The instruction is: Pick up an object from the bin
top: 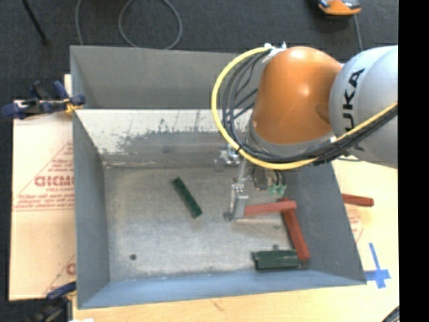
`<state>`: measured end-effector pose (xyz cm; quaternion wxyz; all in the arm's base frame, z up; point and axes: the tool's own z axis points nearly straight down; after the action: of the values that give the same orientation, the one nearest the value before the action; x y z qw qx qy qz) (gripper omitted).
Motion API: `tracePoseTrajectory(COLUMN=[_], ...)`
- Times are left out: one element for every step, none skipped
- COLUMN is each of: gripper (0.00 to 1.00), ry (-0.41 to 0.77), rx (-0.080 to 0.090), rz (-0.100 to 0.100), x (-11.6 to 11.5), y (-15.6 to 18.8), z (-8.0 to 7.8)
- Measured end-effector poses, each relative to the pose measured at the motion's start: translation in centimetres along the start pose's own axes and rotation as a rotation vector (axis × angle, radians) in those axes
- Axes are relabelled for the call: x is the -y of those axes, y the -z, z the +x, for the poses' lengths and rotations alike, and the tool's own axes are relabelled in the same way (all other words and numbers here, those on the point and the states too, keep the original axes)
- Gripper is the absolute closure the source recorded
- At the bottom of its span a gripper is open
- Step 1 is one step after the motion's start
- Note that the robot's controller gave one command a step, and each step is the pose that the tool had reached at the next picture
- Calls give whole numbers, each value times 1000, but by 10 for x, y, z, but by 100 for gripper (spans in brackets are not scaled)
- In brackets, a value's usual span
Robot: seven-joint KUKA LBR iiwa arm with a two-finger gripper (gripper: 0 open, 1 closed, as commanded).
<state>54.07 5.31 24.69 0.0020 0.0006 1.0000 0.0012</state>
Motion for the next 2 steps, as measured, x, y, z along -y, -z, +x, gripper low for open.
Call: tracePoseTrajectory(gripper=[0,0], ry=[177,26], rx=[-1,-11], rz=[4,0], x=[4,-41], y=[-67,-179], z=[-72,-113])
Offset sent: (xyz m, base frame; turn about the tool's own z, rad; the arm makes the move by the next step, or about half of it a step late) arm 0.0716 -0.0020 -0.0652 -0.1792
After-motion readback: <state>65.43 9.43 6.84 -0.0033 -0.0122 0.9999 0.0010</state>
